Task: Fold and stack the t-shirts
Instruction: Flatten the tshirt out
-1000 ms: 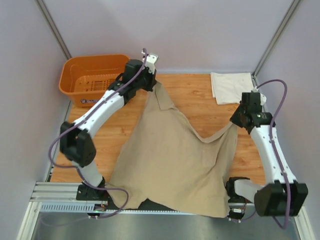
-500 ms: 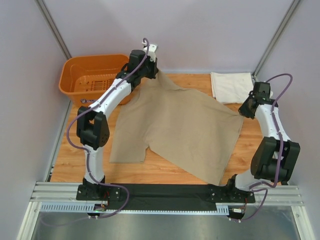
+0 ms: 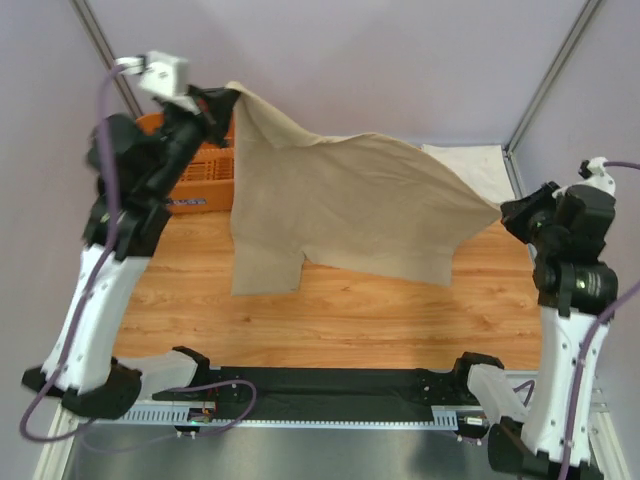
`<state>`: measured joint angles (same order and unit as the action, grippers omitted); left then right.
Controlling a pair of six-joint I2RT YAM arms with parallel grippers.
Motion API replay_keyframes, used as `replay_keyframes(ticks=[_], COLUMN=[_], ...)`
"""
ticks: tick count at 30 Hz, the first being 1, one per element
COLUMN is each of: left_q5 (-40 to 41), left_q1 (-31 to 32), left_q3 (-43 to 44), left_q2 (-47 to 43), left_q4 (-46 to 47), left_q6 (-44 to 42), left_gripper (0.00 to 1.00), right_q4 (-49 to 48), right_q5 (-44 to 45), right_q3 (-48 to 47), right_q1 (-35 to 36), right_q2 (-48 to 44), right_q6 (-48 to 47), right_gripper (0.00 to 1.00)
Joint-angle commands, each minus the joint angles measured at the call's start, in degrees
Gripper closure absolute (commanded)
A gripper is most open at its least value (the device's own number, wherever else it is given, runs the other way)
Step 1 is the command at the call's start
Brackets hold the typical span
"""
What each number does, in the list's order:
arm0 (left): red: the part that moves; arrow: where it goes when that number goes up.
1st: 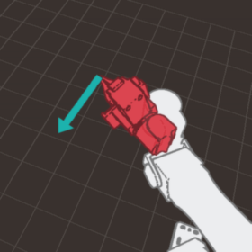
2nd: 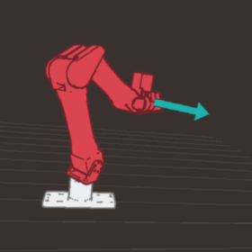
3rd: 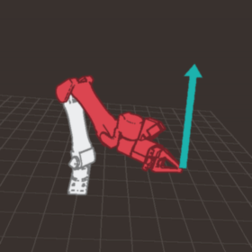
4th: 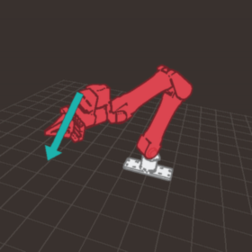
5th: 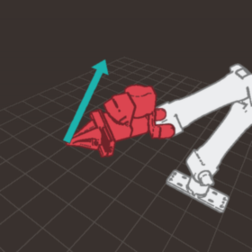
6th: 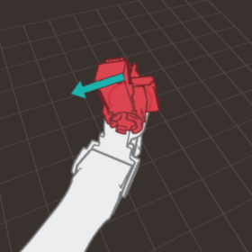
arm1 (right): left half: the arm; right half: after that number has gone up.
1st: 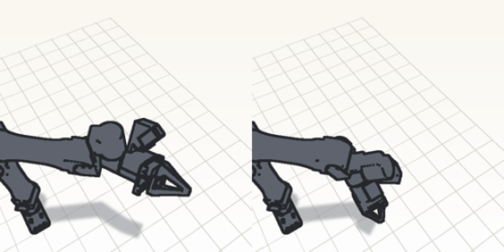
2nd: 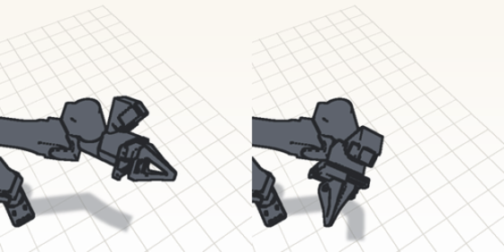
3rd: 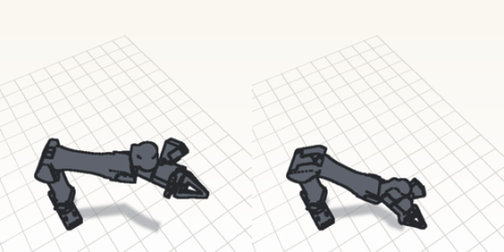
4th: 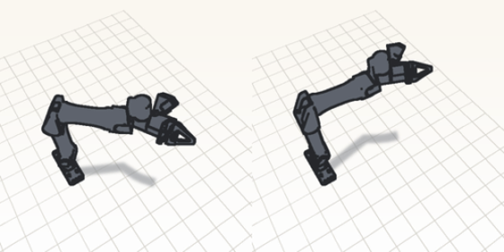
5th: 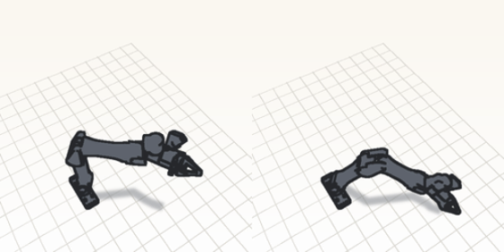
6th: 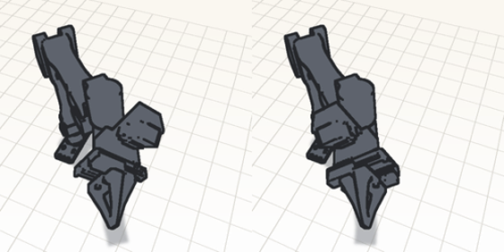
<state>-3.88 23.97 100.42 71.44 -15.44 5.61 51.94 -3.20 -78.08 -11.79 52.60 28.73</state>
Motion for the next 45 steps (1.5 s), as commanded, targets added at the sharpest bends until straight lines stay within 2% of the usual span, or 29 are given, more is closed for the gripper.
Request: replay_keyframes(ticks=[1, 4, 8, 12, 15, 17, 18, 20, 21, 24, 26, 29, 30, 33, 34, 36, 37, 39, 42, 45], left_q5=[1.51, -1.20, -1.31, -0.78, -1.30, -2.80, -2.97, -2.63, -2.62, -2.80, -3.15, -3.24, -3.24, -4.99, -5.17, -4.65, -3.43, -3.41, -3.85, -4.91], left_q1=[0.03, 0.03, 0.03, 0.03, 0.03, 0.03, 0.03, 0.03, 0.03, 0.03, 0.03, 0.03, 0.03, 0.03, 0.03, 0.03, -0.06, -0.41, -1.02, -1.64], left_q3=[0.82, 6.08, 11.18, 15.15, 16.82, 16.48, 16.04, 11.66, 9.90, 2.16, -5.47, -13.92, -16.37, -17.45, -18.32, -19.03, -18.51, -14.75, -8.15, -3.76], left_q2=[-10.68, -18.94, -24.05, -26.88, -26.62, -24.78, -23.90, -21.35, -20.56, -16.78, -14.49, -8.79, -3.90, 4.99, 10.77, 16.60, 22.72, 31.68, 40.58, 45.70], left_q4=[-1.34, -8.00, -14.16, -16.90, -16.29, -15.58, -15.50, -13.75, -13.22, -9.88, -4.18, 2.34, 4.52, 6.91, 10.31, 14.89, 19.35, 19.49, 20.62, 21.50], left_q6=[-1.74, -3.58, -5.07, -5.34, -4.90, -5.25, -5.43, -6.91, -7.45, -7.81, -7.10, -7.71, -8.41, -9.03, -8.86, -8.86, -9.12, -9.47, -9.12, -8.33], left_gripper=[1.00, 1.00, 1.00, 1.00, 1.00, 1.00, 1.00, 1.00, 1.00, 1.00, 1.00, 1.00, 1.00, 1.00, 1.00, 1.00, 1.00, 1.00, 1.00, 1.00], right_q4=[9.22, 13.70, 19.24, 24.60, 25.23, 23.74, 21.21, 15.25, 13.03, 4.61, 1.68, -5.77, -7.02, -12.81, -14.66, -19.32, -20.99, -25.91, -28.39, -29.18], right_q5=[-3.64, -9.34, -14.45, -14.90, -13.68, -12.62, -12.27, -11.57, -11.30, -10.95, -9.81, -5.95, -2.89, 1.34, 3.10, 5.66, 6.27, 6.45, 7.24, 7.95], right_q3=[-7.49, -14.17, -21.99, -30.36, -31.87, -28.20, -22.96, -15.73, -8.30, 2.11, 10.03, 18.39, 19.89, 24.98, 26.30, 29.21, 29.91, 31.23, 29.32, 26.77], right_q1=[0.98, 0.98, 0.89, 0.98, 0.98, 0.98, 0.98, 0.98, 0.89, 0.89, 0.89, 0.89, 0.98, 0.98, 0.98, 0.89, 0.81, 0.81, 0.81, 0.63], right_q2=[-6.09, -10.75, -14.10, -14.20, -13.75, -14.19, -14.54, -16.29, -16.73, -17.01, -15.09, -11.92, -10.86, -5.07, -3.22, 3.17, 5.21, 11.35, 16.82, 22.18], right_q6=[2.38, 2.82, 3.35, 3.61, 3.70, 3.88, 4.31, 4.93, 4.93, 5.28, 5.55, 4.50, 3.97, 1.42, 0.72, -0.87, -1.30, -2.18, -3.76, -4.82], right_gripper=[1.00, 1.00, 1.00, 1.00, 1.00, 1.00, 1.00, 1.00, 1.00, 1.00, 1.00, 1.00, 1.00, 1.00, 1.00, 1.00, 1.00, 1.00, 1.00, 1.00])
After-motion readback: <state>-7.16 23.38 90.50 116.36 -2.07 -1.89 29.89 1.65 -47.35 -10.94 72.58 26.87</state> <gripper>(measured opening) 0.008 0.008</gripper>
